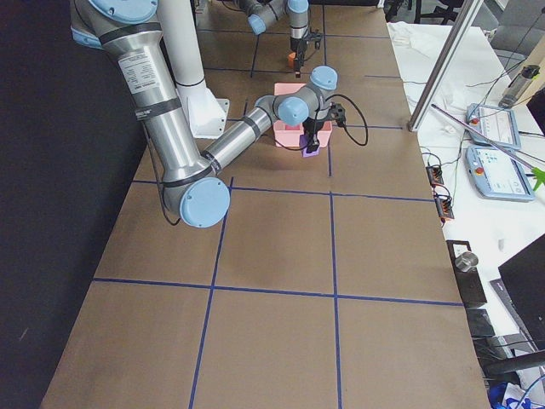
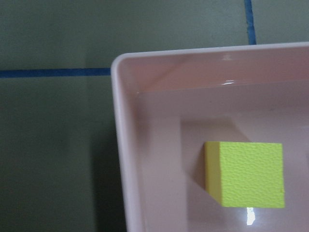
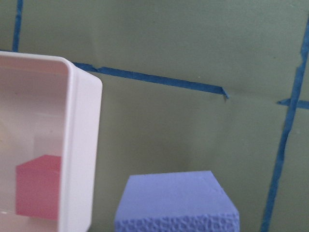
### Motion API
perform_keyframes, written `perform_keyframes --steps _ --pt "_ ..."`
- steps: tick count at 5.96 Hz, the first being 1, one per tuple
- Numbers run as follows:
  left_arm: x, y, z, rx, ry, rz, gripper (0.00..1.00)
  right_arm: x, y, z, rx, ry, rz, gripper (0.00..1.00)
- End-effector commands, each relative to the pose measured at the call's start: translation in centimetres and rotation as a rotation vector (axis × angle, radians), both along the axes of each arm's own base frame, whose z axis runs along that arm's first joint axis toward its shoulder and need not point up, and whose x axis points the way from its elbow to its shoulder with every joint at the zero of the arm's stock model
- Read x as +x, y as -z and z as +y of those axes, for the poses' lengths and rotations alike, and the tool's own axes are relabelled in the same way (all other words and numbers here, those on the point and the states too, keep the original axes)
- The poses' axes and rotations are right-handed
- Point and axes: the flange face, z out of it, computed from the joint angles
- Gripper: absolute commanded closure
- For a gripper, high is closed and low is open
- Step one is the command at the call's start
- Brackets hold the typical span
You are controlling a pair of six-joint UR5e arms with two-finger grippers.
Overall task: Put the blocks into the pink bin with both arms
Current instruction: 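Carry the purple cube into the bin while the left gripper reaches the orange cube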
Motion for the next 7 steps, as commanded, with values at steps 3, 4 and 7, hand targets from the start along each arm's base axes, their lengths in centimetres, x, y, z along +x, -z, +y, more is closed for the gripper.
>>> perform_keyframes --steps 3,4,7 --pt "-10.0 -8.0 -3.1 0.099 -0.176 -0.027 0.00 -13.1 11.4 4.1 -0.144 -0.175 0.045 0.42" --pt "-10.1 -8.0 -3.1 0.098 -0.175 -0.026 0.00 -15.1 11.6 2.7 -0.132 -0.182 0.076 0.01" --pt "-12.4 -12.9 -0.4 0.201 -0.233 -0.008 0.00 -13.9 11.3 2.8 -0.052 -0.107 0.063 0.00"
